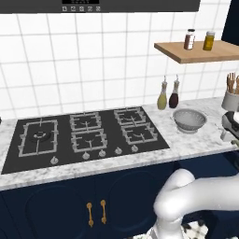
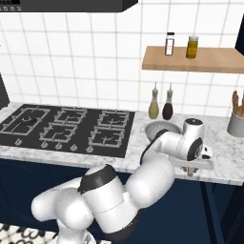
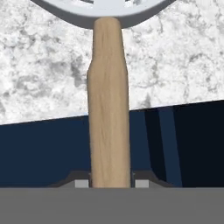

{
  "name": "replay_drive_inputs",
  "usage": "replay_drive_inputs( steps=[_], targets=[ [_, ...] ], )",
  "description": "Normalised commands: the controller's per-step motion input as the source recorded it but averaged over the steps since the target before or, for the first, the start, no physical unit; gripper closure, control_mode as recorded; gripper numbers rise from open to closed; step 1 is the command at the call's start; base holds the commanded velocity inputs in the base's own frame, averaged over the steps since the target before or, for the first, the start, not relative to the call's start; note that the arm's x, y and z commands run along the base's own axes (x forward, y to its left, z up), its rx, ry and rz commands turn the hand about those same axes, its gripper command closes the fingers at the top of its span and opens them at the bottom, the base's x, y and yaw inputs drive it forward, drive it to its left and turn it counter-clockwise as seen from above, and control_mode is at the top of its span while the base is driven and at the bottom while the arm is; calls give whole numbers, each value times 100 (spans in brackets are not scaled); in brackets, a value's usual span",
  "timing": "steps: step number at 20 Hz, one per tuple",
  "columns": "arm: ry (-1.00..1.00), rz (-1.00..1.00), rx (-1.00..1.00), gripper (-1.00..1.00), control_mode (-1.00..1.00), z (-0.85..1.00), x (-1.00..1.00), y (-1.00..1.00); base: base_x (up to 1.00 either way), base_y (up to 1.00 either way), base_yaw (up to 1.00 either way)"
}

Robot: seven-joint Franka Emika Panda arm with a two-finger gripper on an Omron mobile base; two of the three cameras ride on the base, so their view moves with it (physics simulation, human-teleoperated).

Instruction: Pick the pizza cutter from the drawer and place it on the counter.

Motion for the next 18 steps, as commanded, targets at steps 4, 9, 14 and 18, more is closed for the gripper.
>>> replay_drive_inputs(
  steps=[4, 9, 14, 18],
  targets=[
    [3, -30, 0, 100, -100, 0, 100, -21, 0, 0, 0],
    [0, -17, 0, 100, -100, -20, 100, -36, 0, 0, 0],
    [-1, -10, 1, -100, -100, -49, 49, -56, 0, 0, 0],
    [-15, -15, 4, -100, -100, 79, -55, -19, 0, 0, 0]
  ],
)
